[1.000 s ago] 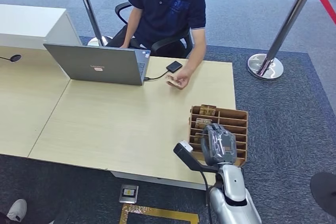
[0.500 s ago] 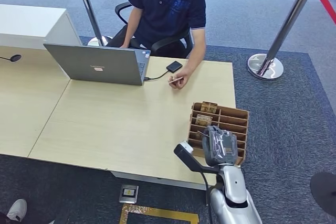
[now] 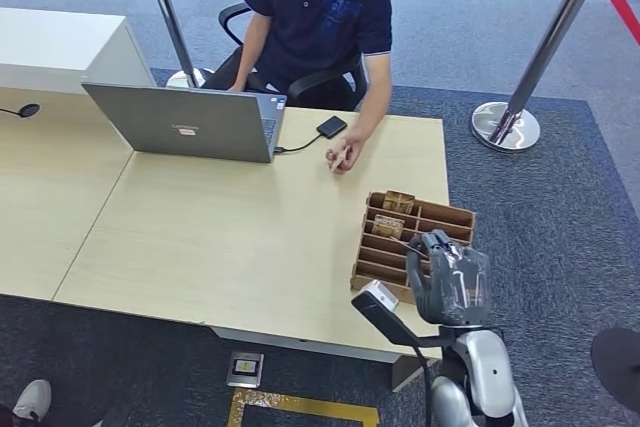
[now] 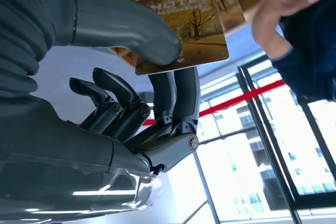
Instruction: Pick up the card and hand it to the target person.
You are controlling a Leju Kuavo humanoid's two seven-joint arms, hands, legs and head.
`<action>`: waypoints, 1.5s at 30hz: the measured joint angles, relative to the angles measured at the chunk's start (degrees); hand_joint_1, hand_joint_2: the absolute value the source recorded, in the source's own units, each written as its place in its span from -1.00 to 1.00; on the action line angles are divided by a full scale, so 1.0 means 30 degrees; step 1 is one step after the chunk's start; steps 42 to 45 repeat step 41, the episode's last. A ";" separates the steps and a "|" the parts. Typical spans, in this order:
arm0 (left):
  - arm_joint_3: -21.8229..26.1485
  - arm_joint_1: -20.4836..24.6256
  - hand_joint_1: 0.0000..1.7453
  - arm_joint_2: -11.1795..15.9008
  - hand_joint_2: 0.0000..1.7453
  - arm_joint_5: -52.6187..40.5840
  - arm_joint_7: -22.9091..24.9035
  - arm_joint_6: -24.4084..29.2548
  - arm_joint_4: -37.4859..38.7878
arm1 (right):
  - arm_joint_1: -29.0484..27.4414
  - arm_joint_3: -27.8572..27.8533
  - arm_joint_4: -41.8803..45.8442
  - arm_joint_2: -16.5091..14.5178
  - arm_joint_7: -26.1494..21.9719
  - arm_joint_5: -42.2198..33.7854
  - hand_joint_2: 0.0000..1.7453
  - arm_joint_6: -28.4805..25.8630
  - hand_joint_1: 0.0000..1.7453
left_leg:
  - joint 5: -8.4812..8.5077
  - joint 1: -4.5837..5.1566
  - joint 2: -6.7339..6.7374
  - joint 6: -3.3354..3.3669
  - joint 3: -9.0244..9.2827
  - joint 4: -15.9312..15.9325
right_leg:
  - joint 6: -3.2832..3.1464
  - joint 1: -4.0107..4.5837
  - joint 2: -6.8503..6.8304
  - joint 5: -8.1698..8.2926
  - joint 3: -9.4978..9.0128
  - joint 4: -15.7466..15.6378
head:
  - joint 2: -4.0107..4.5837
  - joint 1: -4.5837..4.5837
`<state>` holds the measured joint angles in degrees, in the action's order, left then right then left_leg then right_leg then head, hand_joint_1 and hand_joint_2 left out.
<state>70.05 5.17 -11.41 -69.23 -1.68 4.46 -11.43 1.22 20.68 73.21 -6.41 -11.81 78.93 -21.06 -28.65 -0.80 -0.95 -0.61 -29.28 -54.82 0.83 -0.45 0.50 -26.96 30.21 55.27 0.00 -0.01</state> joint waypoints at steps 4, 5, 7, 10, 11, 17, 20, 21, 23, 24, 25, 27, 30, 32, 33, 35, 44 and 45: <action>0.0000 0.0011 -1.00 0.0000 -1.00 -0.0051 -0.0022 -0.0007 0.0004 | 0.0292 0.0400 0.1211 0.0365 -0.0300 -0.0533 1.00 0.0106 1.00 | 0.0001 0.0000 0.0002 0.0000 0.0001 0.0000 | 0.0000 0.0000 0.0000 0.0000 -0.0003 0.0002 | 0.0000 0.0000; 0.0000 0.0016 -1.00 0.0000 -1.00 -0.0084 -0.0022 -0.0024 0.0005 | 0.0492 0.0488 0.1288 0.0406 -0.0344 -0.0645 1.00 0.0128 1.00 | 0.0001 -0.0001 0.0004 0.0000 -0.0001 0.0001 | -0.0001 0.0001 0.0000 0.0001 -0.0004 0.0003 | 0.0000 0.0000; 0.0000 0.0031 -1.00 0.0000 -1.00 -0.0182 -0.0022 -0.0065 0.0007 | 0.1177 0.0684 0.1136 0.0437 -0.0510 -0.0991 1.00 0.0131 1.00 | 0.0003 -0.0001 0.0014 -0.0002 0.0000 0.0001 | -0.0003 0.0001 0.0000 0.0003 -0.0005 0.0008 | 0.0000 0.0000; -0.0004 0.0106 -1.00 -0.0013 -1.00 -0.0348 -0.0022 -0.0111 0.0015 | 0.2828 0.0920 -0.0055 0.0298 -0.0832 -0.1533 1.00 -0.0011 1.00 | 0.0011 -0.0001 0.0026 -0.0006 0.0010 0.0000 | -0.0007 0.0002 0.0001 0.0007 -0.0010 0.0013 | 0.0000 0.0000; -0.0005 0.0132 -1.00 -0.0020 -1.00 -0.0388 -0.0022 -0.0115 0.0020 | 0.3465 0.0973 -0.0646 0.0200 -0.0885 -0.1604 1.00 -0.0102 1.00 | 0.0015 -0.0001 0.0026 -0.0008 0.0011 0.0000 | -0.0009 0.0002 0.0001 0.0010 -0.0013 0.0016 | 0.0000 0.0000; -0.0035 0.0278 -1.00 -0.0056 -1.00 -0.0648 -0.0075 -0.0131 0.0055 | 0.7834 0.1087 -0.5854 -0.1089 -0.1072 -0.1624 1.00 -0.0630 1.00 | 0.0029 -0.0004 0.0025 -0.0018 0.0016 -0.0002 | -0.0012 0.0005 0.0001 0.0019 -0.0007 0.0033 | 0.0000 -0.0002; -0.0044 0.0284 -1.00 -0.0064 -1.00 -0.0730 -0.0106 -0.0135 0.0075 | 0.9601 0.1084 -0.8031 -0.1743 -0.1114 -0.1621 1.00 -0.0643 1.00 | 0.0028 -0.0006 0.0024 -0.0019 0.0010 -0.0002 | -0.0014 0.0008 0.0001 0.0017 -0.0003 0.0036 | 0.0000 -0.0004; -0.0049 0.0284 -1.00 -0.0066 -1.00 -0.0741 -0.0106 -0.0133 0.0080 | 1.0105 0.1084 -0.8661 -0.1940 -0.1125 -0.1621 1.00 -0.0643 1.00 | 0.0028 -0.0006 0.0024 -0.0020 0.0007 -0.0002 | -0.0015 0.0008 0.0001 0.0016 -0.0001 0.0036 | 0.0000 -0.0004; -0.0062 0.0285 -1.00 -0.0067 -1.00 -0.0749 -0.0098 -0.0122 0.0089 | 1.1047 0.1084 -0.9823 -0.2314 -0.1144 -0.1621 1.00 -0.0641 1.00 | 0.0027 -0.0006 0.0024 -0.0020 0.0003 -0.0002 | -0.0016 0.0008 0.0001 0.0013 0.0003 0.0035 | 0.0000 -0.0002; -0.0069 0.0285 -1.00 -0.0069 -1.00 -0.0749 -0.0095 -0.0117 0.0095 | 1.1448 0.1084 -1.0332 -0.2494 -0.1145 -0.1621 1.00 -0.0641 1.00 | 0.0026 -0.0006 0.0023 -0.0021 0.0001 -0.0001 | -0.0016 0.0008 0.0000 0.0011 0.0005 0.0033 | 0.0000 0.0000; -0.0077 0.0285 -1.00 -0.0071 -1.00 -0.0749 -0.0087 -0.0109 0.0100 | 1.1803 0.1084 -1.0782 -0.2658 -0.1135 -0.1621 1.00 -0.0639 1.00 | 0.0025 -0.0006 0.0023 -0.0020 -0.0002 -0.0001 | -0.0015 0.0009 0.0000 0.0010 0.0006 0.0032 | 0.0000 0.0000; -0.0089 0.0284 -1.00 -0.0077 -1.00 -0.0736 -0.0042 -0.0084 0.0109 | 1.2347 0.1080 -1.1544 -0.2949 -0.1109 -0.1619 1.00 -0.0626 1.00 | 0.0024 -0.0006 0.0023 -0.0020 -0.0005 -0.0001 | -0.0014 0.0009 0.0000 0.0009 0.0007 0.0029 | 0.0000 -0.0002; -0.0091 0.0284 -1.00 -0.0080 -1.00 -0.0590 0.0031 0.0018 0.0122 | 1.2930 0.1076 -1.2461 -0.3333 -0.1160 -0.1604 1.00 -0.0561 1.00 | 0.0022 -0.0006 0.0023 -0.0020 -0.0007 -0.0002 | -0.0014 0.0008 0.0000 0.0009 0.0008 0.0027 | 0.0000 -0.0002; -0.0088 0.0282 -1.00 -0.0091 -1.00 -0.0457 0.0042 0.0129 0.0129 | 1.3234 0.1076 -1.2941 -0.3554 -0.1238 -0.1608 1.00 -0.0510 1.00 | 0.0022 -0.0006 0.0023 -0.0020 -0.0007 -0.0002 | -0.0014 0.0008 0.0000 0.0009 0.0008 0.0026 | 0.0000 -0.0002; -0.0088 0.0281 -1.00 -0.0098 -1.00 -0.0406 0.0044 0.0178 0.0131 | 1.3372 0.1076 -1.3163 -0.3647 -0.1268 -0.1615 1.00 -0.0490 1.00 | 0.0022 -0.0006 0.0023 -0.0020 -0.0006 -0.0002 | -0.0014 0.0008 0.0000 0.0009 0.0009 0.0026 | 0.0000 -0.0002; -0.0087 0.0281 -1.00 -0.0113 -1.00 -0.0339 0.0044 0.0228 0.0133 | 1.3601 0.1076 -1.3576 -0.3805 -0.1289 -0.1628 1.00 -0.0494 1.00 | 0.0022 -0.0006 0.0023 -0.0021 -0.0006 -0.0001 | -0.0014 0.0008 0.0000 0.0009 0.0009 0.0026 | 0.0000 -0.0004; -0.0087 0.0279 -1.00 -0.0117 -1.00 -0.0377 0.0044 0.0202 0.0148 | 1.3851 0.1062 -1.4382 -0.3960 -0.1281 -0.1635 1.00 -0.0793 1.00 | 0.0022 -0.0006 0.0022 -0.0021 -0.0007 -0.0002 | -0.0014 0.0009 0.0000 0.0009 0.0009 0.0025 | 0.0000 -0.0004; -0.0087 0.0279 -1.00 -0.0117 -1.00 -0.0377 0.0044 0.0202 0.0148 | 1.3851 0.1062 -1.4382 -0.3960 -0.1281 -0.1635 1.00 -0.0793 1.00 | 0.0022 -0.0006 0.0022 -0.0021 -0.0007 -0.0002 | -0.0014 0.0009 0.0000 0.0009 0.0009 0.0025 | 0.0000 -0.0004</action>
